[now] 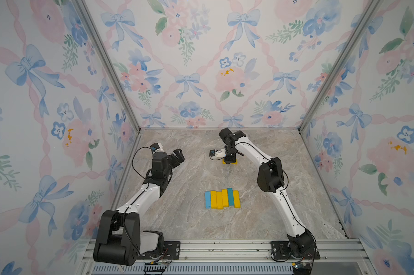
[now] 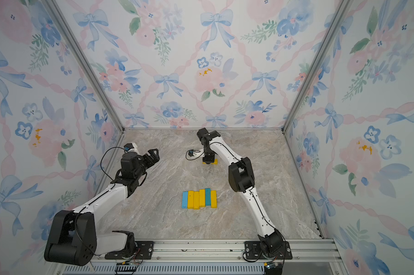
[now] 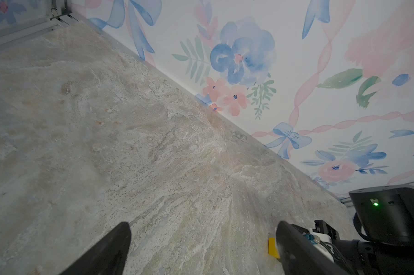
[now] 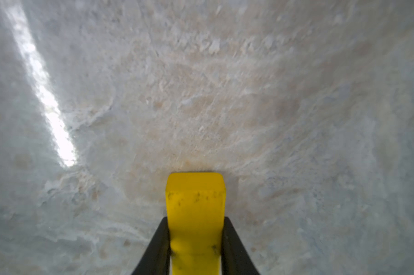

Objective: Assemble the number 8 with building blocks
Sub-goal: Place the building block at the center of the board.

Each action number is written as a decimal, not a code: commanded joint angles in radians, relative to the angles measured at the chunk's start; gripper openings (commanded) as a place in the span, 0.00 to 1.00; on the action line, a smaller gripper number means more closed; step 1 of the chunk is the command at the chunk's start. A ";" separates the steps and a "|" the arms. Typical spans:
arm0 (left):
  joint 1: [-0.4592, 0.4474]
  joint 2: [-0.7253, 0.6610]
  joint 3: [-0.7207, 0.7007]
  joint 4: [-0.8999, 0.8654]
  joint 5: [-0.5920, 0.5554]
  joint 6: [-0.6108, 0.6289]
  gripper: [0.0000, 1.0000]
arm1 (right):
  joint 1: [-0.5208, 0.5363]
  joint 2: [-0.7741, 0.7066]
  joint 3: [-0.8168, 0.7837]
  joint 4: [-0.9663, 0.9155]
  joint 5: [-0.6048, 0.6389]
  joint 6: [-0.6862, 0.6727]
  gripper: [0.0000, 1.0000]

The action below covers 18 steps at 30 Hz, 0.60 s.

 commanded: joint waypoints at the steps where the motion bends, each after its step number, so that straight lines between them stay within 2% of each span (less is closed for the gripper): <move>1: 0.009 0.008 0.026 -0.010 0.003 0.021 0.98 | 0.011 0.031 -0.024 0.060 0.053 -0.031 0.30; 8: 0.011 0.010 0.026 -0.010 0.003 0.022 0.98 | 0.018 0.041 -0.010 0.096 0.056 -0.050 0.33; 12: 0.013 0.016 0.026 -0.010 0.003 0.024 0.98 | 0.019 0.039 -0.017 0.121 0.056 -0.034 0.51; 18: 0.016 0.026 0.026 -0.010 0.014 0.021 0.98 | 0.023 -0.013 -0.037 0.167 0.021 0.003 0.54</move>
